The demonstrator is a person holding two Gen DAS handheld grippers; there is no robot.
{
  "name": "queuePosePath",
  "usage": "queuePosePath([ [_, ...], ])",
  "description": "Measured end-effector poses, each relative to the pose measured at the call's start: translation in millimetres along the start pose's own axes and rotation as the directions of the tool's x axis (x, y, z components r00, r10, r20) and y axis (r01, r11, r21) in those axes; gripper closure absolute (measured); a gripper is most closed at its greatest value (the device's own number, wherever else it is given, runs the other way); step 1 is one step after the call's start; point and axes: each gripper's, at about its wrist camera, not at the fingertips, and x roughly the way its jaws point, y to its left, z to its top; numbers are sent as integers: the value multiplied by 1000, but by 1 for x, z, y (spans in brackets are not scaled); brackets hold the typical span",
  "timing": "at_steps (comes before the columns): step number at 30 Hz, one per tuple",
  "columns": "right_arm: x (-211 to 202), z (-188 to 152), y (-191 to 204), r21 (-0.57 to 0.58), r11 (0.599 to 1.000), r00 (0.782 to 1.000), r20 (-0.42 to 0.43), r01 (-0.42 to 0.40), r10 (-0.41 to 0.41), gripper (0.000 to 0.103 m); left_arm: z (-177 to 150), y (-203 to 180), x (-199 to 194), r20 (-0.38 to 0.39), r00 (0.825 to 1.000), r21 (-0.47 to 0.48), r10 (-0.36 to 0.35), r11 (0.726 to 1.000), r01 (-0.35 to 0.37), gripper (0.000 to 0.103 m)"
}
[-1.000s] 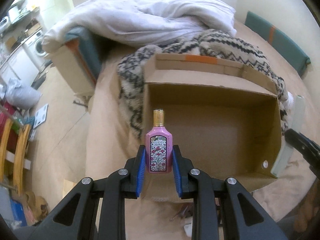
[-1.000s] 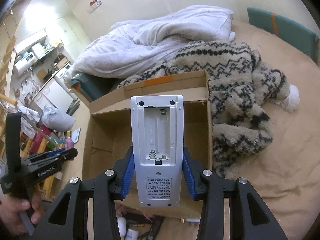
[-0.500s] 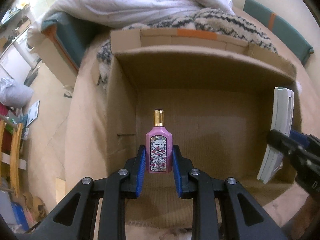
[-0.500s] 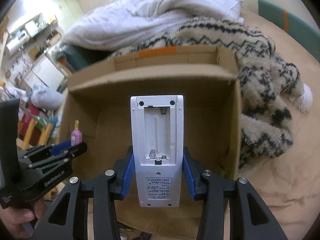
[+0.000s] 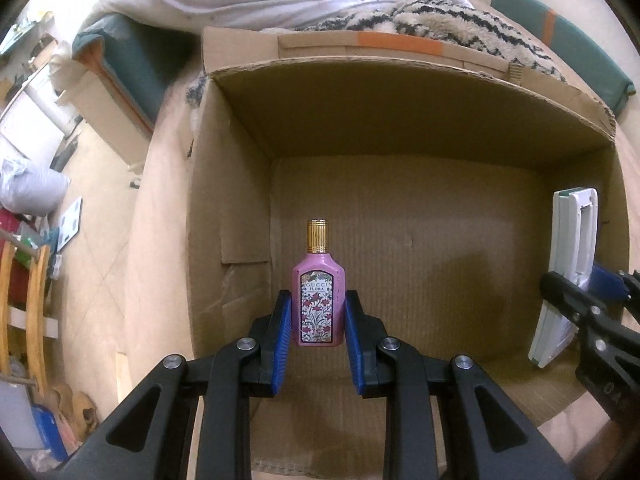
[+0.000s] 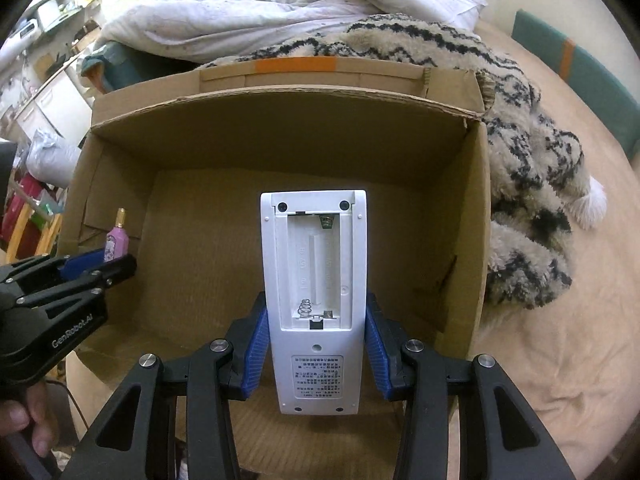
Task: Organize rigid objects
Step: 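Lower the remote and perfume bottle into the box while both grippers open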
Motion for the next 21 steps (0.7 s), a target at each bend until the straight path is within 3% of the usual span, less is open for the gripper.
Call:
queuePosePath([
  [12,-2,2,-2,20,1000,1000,8,-9,9,57,-1,-3,1,11,1000,10,12,1000,-12,80],
  [17,-11,6,-4,34,999,998,53,-23,21,56,-1,0,-1,8,1000,-3,3,1000,-3,80],
  [19,-12,7,-5,45,999,998,55,-30,27,42,0,0,-3,14,1000,-4,0,1000,0,80],
  [21,-13,8,-7,66,996,997,53,-63,60,40,0,-1,-4,16,1000,0,0,1000,0,80],
])
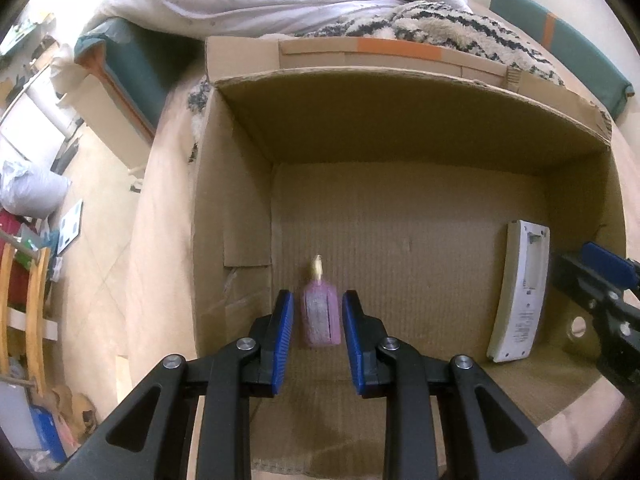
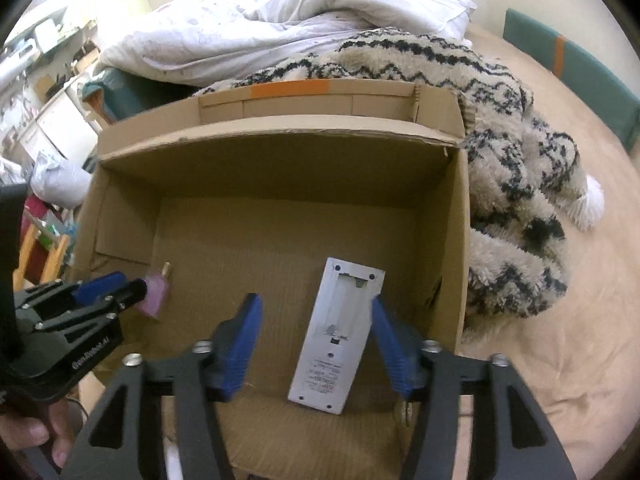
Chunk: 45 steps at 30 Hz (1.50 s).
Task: Organize rigid objects
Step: 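Lower the remote and perfume bottle into the box while both grippers open, then withdraw both grippers from the box toward the remaining items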
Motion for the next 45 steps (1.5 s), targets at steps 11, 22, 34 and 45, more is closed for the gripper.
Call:
queuePosePath([
  [11,-14,8,-9,82,992,993,75,-92,86,0,3,-9,-10,27,1000,14,-12,1000,12,43],
  [22,-24,10,-8,77,993,991,104,-87,79,0,6,-3,-31,94,996,-7,-10,1000,11,43],
  [34,-66,2,1,54,995,977,199,-89,77,0,-4,30,-81,136,991,-68,-2,998,11,43],
  [45,-99,-26,-5,44,994,974,205,-105,93,0,-49,59,-103,116,993,-105,28,994,-16,43],
])
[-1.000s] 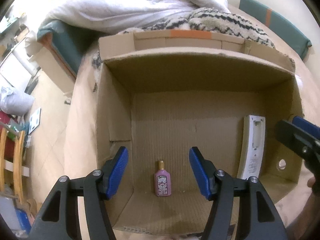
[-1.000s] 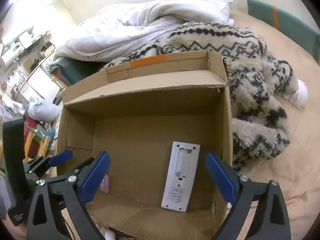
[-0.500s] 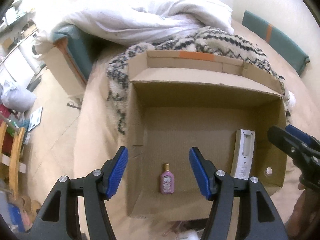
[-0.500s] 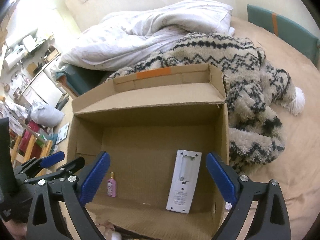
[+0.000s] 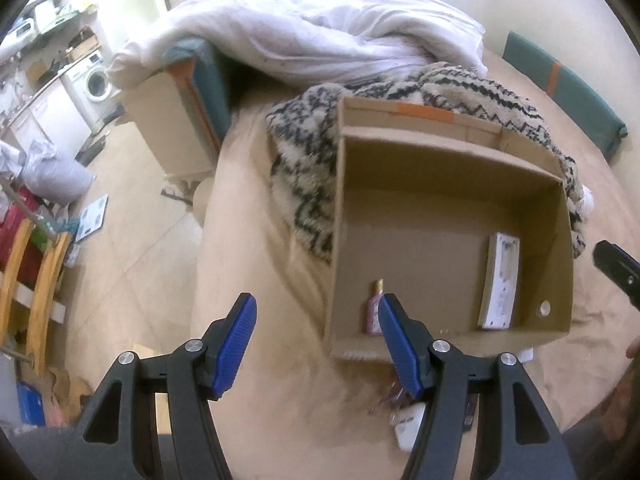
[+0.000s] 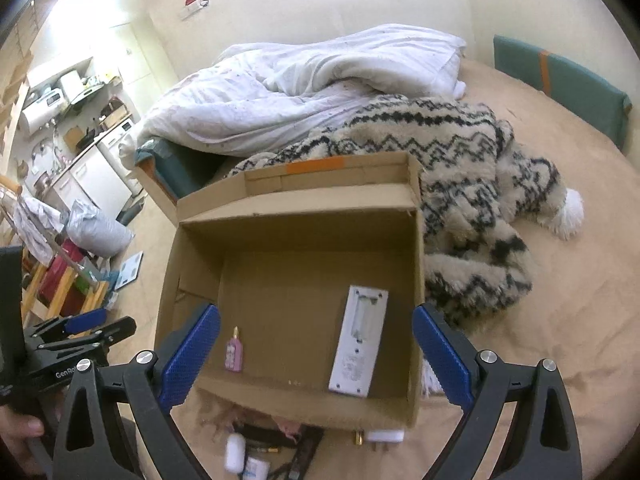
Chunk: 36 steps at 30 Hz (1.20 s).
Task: Organize rigid objects
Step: 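Withdraw both grippers from the box toward the remaining items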
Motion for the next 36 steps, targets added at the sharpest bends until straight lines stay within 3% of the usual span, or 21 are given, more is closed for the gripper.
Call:
queuePosePath([
  [14,-12,-46,-29,37,997,994,-89,63,-60,0,-28,14,6,-40,999,-58,-31,998,29,43],
  [18,-1,-53,-46,109,993,988,-153,40,-23,0,-33,15,16,-77,997,-66,-20,998,15,43],
  [22,21,-60,-55,215,976,967,-246,-20,74,0,-36,18,26,-124,992,-91,-10,996,-1,43],
  [31,63,-79,-72,284,955,911,-411,87,39,0,-40,31,43,-214,976,-164,-42,986,7,43],
  [36,71,-75,-75,298,953,913,-401,52,76,0,-42,29,51,-252,966,-179,-59,984,13,43],
])
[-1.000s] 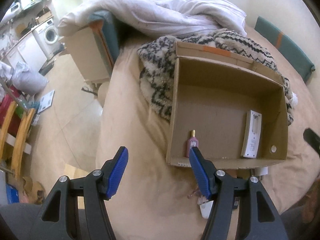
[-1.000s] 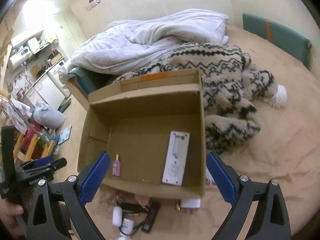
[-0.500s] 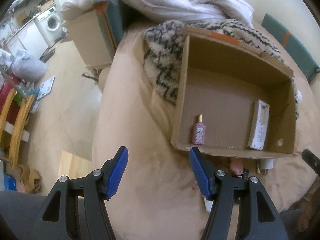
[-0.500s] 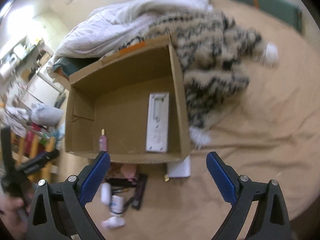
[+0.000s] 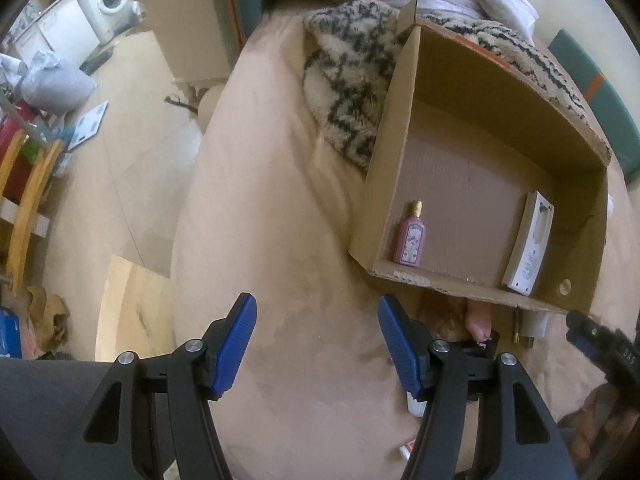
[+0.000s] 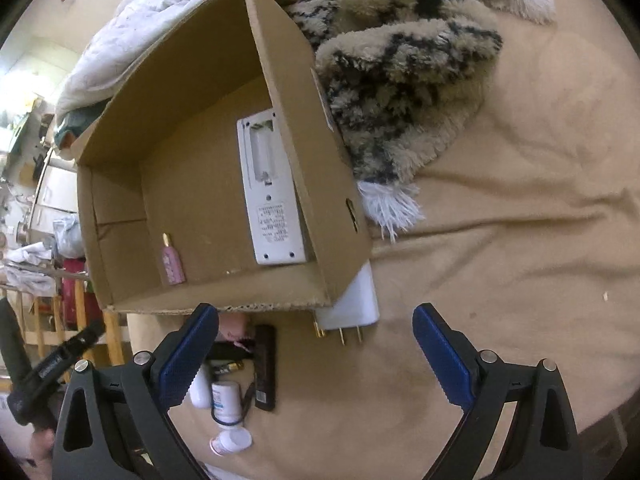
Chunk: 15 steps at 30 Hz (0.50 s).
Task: Organize rigid objects
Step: 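Withdraw both grippers from the box toward the remaining items, then grasp the white tube with the left gripper while the right gripper grasps the white charger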
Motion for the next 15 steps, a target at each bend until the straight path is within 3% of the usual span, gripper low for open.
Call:
queuePosePath([
  [5,0,-3,15,-70,997,1000,-15,-12,11,10,-1,-2,2,-2,1000,13,12,1000,-12,43],
  [9,19,-11,32,-159,987,995,-93,22,-38,17,-6,-5,6,-22,1000,27,3,1000,-2,43],
  [13,34,-13,36,-192,969,981,-89,153,-172,17,-22,-34,24,-102,995,141,-24,989,39,43],
  [15,40,-8,29,-156,973,977,-103,169,-186,17,-30,-49,35,-148,988,168,-45,983,70,43],
])
